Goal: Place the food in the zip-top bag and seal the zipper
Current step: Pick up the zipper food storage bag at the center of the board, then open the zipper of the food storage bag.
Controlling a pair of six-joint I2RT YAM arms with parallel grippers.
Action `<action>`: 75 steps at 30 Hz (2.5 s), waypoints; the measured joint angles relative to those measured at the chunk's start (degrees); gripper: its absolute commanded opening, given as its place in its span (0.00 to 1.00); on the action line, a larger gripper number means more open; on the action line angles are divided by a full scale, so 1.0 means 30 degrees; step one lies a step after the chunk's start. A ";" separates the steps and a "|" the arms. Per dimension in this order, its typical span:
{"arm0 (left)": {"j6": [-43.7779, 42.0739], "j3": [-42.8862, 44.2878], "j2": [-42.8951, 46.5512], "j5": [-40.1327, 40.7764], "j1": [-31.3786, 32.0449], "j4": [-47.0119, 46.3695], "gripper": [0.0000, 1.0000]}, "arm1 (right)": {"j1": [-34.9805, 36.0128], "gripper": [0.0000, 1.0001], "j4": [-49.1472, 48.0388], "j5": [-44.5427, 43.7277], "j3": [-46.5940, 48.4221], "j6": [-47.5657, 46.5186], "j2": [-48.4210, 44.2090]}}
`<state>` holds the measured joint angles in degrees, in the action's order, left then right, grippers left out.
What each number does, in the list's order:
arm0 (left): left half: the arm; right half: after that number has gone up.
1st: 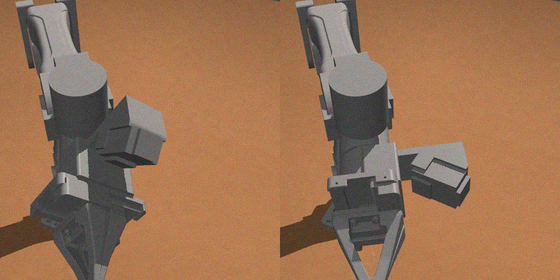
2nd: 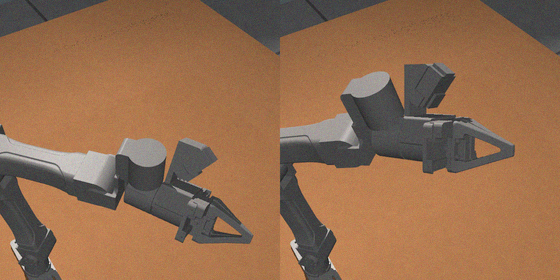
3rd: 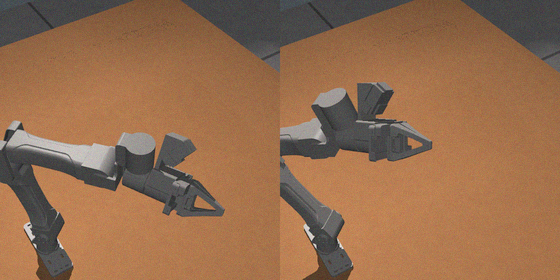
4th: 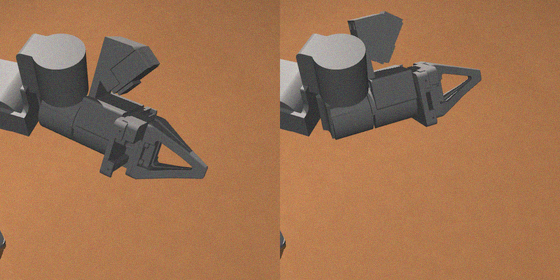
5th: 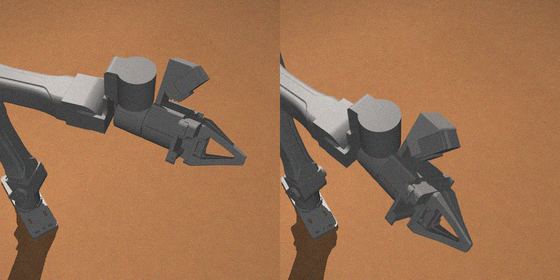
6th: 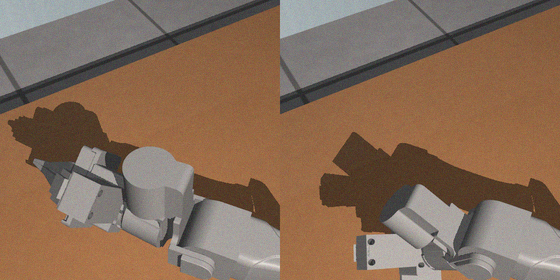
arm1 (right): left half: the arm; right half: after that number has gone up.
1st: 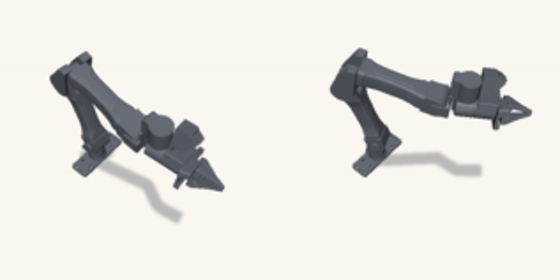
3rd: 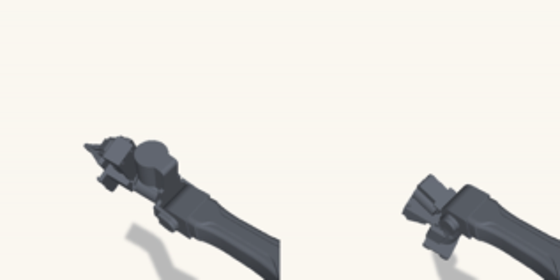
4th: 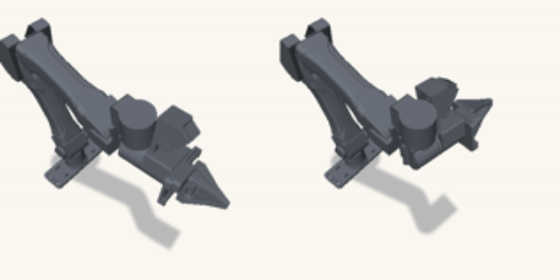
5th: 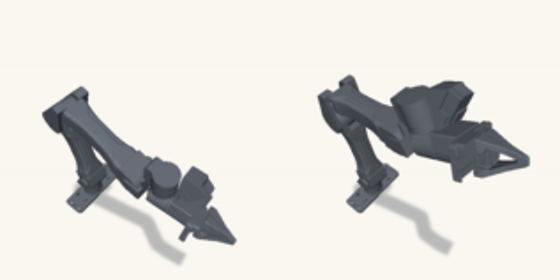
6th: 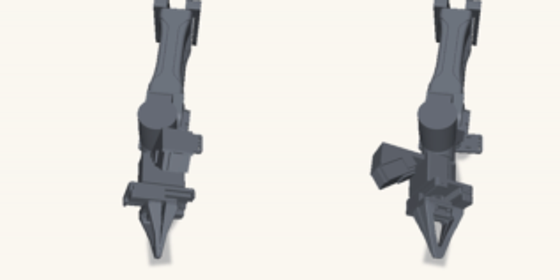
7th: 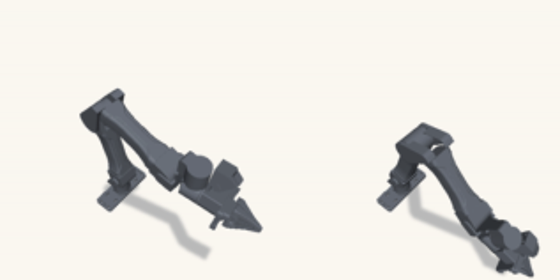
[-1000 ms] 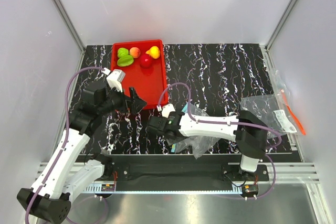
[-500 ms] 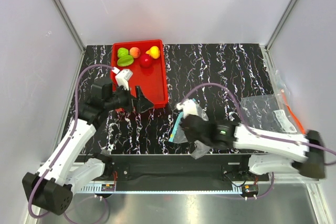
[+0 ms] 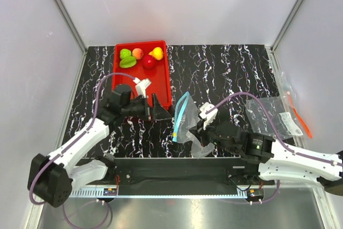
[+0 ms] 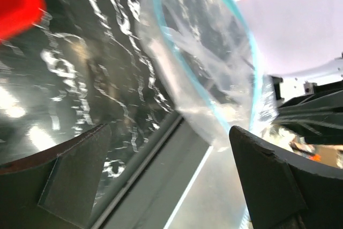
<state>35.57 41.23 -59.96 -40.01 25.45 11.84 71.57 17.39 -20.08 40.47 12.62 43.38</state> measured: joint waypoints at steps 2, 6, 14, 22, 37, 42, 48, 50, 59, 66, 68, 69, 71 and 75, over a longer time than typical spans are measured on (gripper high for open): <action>0.0699 -0.0036 -0.0495 0.0146 0.0772 -0.0583 0.99 | 0.0000 0.00 -0.0109 0.0211 0.0000 -0.0306 0.0539; 0.2208 -0.0189 -0.1246 0.0306 0.1282 -0.1887 0.98 | 0.0000 0.00 -0.0291 0.0612 0.0000 -0.0699 0.1603; 0.4328 -0.1894 -0.2055 0.0831 0.1180 -0.4386 0.89 | 0.0000 0.00 -0.1056 0.1013 0.0000 -0.1064 0.2025; 0.6105 -0.3738 -0.2630 0.1035 0.0736 -0.6856 0.81 | 0.0000 0.00 -0.1253 0.1093 0.0000 -0.1151 0.1370; 0.6025 -0.3395 -0.3045 0.1996 0.2018 -0.7934 0.00 | 0.0000 0.55 -0.1239 0.1603 0.0124 -0.1166 0.2674; 0.4983 -0.3395 -0.1800 0.4102 0.2900 -0.6878 0.00 | 0.0015 0.88 0.0925 0.0270 0.1610 -0.0131 0.4014; 0.3410 -0.3366 0.1574 0.7431 0.4626 -0.5625 0.00 | 0.0000 0.81 0.4918 -0.1581 0.6900 0.3024 0.6645; 0.3082 -0.3242 0.2055 0.8524 0.5421 -0.5209 0.00 | 0.0000 0.75 0.5938 -0.1996 0.8699 0.4248 0.7512; 0.2710 -0.3031 0.3497 1.3041 0.8043 -0.3519 0.00 | 0.0000 0.56 0.7912 -0.2586 1.1788 0.8626 1.0397; 0.2572 -0.2164 0.4714 1.6174 0.8852 -0.2404 0.00 | 0.0022 0.66 0.9785 -0.3519 1.2721 1.0761 1.2262; 0.2579 -0.2076 0.4765 1.6633 0.9056 -0.2419 0.00 | 0.0029 0.64 0.9945 -0.3679 1.2794 1.1089 1.2480; 0.2579 -0.2076 0.4765 1.6844 0.9180 -0.2448 0.00 | 0.0036 0.63 1.0069 -0.3810 1.2808 1.1220 1.2539; 0.2586 -0.2076 0.4838 1.7165 0.9413 -0.2448 0.00 | 0.0051 0.57 1.0477 -0.4182 1.2910 1.1497 1.2648; 0.2586 -0.2076 0.5304 1.7915 0.9697 -0.2470 0.00 | 0.0058 0.53 1.1234 -0.4692 1.2954 1.2087 1.2677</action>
<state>43.33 35.00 -44.05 13.74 54.54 4.43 71.75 51.09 -34.15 79.33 48.88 81.41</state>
